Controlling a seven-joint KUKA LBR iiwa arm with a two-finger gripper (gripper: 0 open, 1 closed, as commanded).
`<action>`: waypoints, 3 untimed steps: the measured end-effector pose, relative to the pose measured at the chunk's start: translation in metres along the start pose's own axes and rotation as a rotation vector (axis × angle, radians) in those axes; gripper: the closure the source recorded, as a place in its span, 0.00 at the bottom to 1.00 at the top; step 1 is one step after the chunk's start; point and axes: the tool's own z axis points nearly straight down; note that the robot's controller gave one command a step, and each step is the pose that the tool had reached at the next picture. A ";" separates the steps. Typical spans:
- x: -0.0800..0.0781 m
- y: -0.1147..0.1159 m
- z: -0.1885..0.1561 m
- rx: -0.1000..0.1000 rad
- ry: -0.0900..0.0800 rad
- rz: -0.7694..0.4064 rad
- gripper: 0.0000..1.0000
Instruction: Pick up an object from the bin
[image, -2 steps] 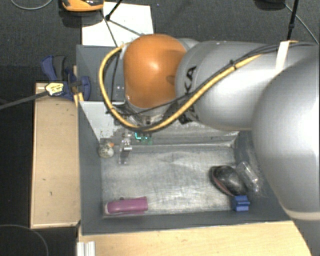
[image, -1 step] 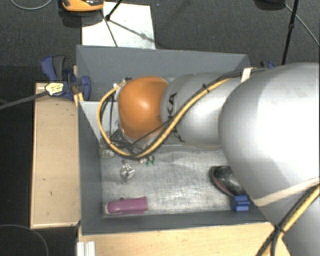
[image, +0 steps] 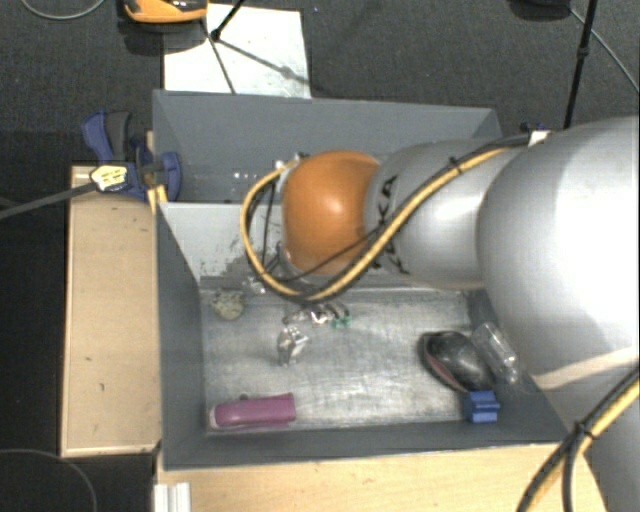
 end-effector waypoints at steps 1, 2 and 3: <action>-0.024 0.047 -0.100 -0.005 -0.011 0.067 0.00; -0.005 0.042 -0.002 -0.003 0.001 -0.057 0.00; 0.086 0.080 -0.067 -0.003 -0.008 -0.183 0.00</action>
Offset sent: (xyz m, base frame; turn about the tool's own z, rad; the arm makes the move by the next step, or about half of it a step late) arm 0.0026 0.0485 0.0933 0.0699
